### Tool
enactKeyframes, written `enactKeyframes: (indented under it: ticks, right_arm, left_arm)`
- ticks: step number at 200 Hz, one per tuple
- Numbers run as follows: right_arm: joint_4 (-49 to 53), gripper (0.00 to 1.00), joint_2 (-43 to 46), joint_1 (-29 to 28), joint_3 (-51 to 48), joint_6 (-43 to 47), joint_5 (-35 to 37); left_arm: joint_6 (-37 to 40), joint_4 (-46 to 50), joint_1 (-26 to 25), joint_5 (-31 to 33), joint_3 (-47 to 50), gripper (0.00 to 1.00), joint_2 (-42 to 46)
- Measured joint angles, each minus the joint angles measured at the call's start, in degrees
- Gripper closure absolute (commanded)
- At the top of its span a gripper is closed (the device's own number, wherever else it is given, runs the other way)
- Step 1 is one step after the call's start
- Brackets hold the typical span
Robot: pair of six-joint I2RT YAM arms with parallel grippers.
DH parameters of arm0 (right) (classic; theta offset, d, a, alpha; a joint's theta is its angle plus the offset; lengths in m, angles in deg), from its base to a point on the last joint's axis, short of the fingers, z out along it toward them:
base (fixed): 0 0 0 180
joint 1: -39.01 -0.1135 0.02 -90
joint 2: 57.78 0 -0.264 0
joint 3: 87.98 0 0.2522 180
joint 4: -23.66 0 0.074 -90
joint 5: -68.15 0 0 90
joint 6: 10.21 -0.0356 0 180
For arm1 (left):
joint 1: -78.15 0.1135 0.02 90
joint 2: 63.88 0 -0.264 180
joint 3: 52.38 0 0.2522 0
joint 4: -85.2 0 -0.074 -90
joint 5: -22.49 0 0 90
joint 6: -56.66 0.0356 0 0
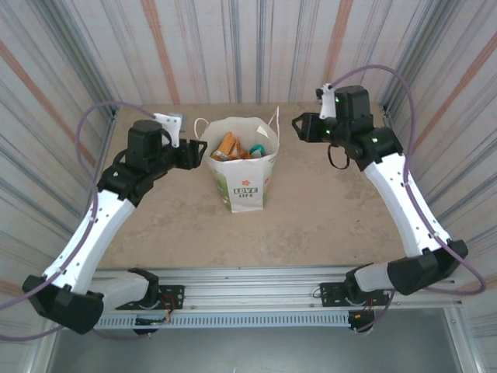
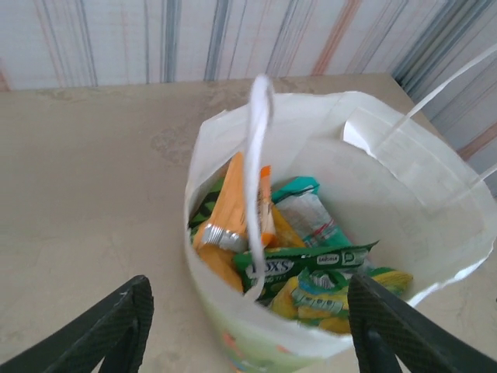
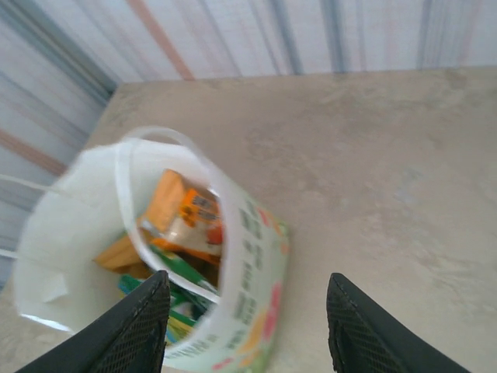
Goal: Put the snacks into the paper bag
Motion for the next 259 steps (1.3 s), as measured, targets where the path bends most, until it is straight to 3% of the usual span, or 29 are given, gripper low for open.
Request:
enactKeyframes:
  ticks: [15,18,20,22,47,75,110,148,184,217,242,259]
  right_arm:
    - [-1.09,0.3,2.99,1.88,-5.66,0.9,1.51]
    - [-1.49,0.21,3.78,2.34,-7.17,1.16,2.1]
    - [-1.7,0.05,4.09,2.49,-7.87,1.55,2.32]
    - [-1.97,0.0,4.52,2.64,-8.76,1.46,2.34]
    - [-6.93,0.01,10.21,5.92,-20.83,3.34,4.55]
    - [-16.0,0.01,15.1,13.31,-33.88,3.74,6.36]
    - [-30.8,0.01,15.69,20.46,-49.11,3.72,7.43]
    - [-44.98,0.01,11.85,24.06,-58.03,3.93,8.17]
    - [-57.18,0.01,3.74,24.83,-60.74,5.73,7.67]
    - [-65.37,0.01,-1.31,24.09,-61.46,8.61,6.95]
    - [-71.95,0.01,-4.94,23.04,-62.47,10.47,6.91]
    - [-76.96,0.01,-8.55,22.88,-63.39,11.5,6.88]
  left_arm:
    - [0.35,0.42,0.0,3.85,2.14,0.13,2.73]
    - [0.68,0.46,0.04,4.85,2.56,0.12,3.21]
    - [0.37,0.39,0.04,5.51,2.84,0.09,3.52]
    - [0.66,0.44,0.04,6.19,3.15,0.04,3.87]
    - [1.64,-1.14,0.68,14.82,9.11,0.01,8.26]
    - [3.08,-8.33,1.62,22.84,21.4,0.01,12.87]
    - [9.22,-22.67,1.64,27.39,38.6,0.01,13.4]
    - [13.14,-38.29,1.92,31.65,49.18,0.01,8.48]
    - [14.93,-54.14,6.62,30.1,56.22,0.01,1.42]
    - [16.63,-69.83,13.77,22.45,56.72,0.01,-6.64]
    - [16.85,-81.33,16.28,17.31,56.02,0.01,-18.75]
    - [17.11,-79.73,16.17,16.11,53.4,0.01,-23.58]
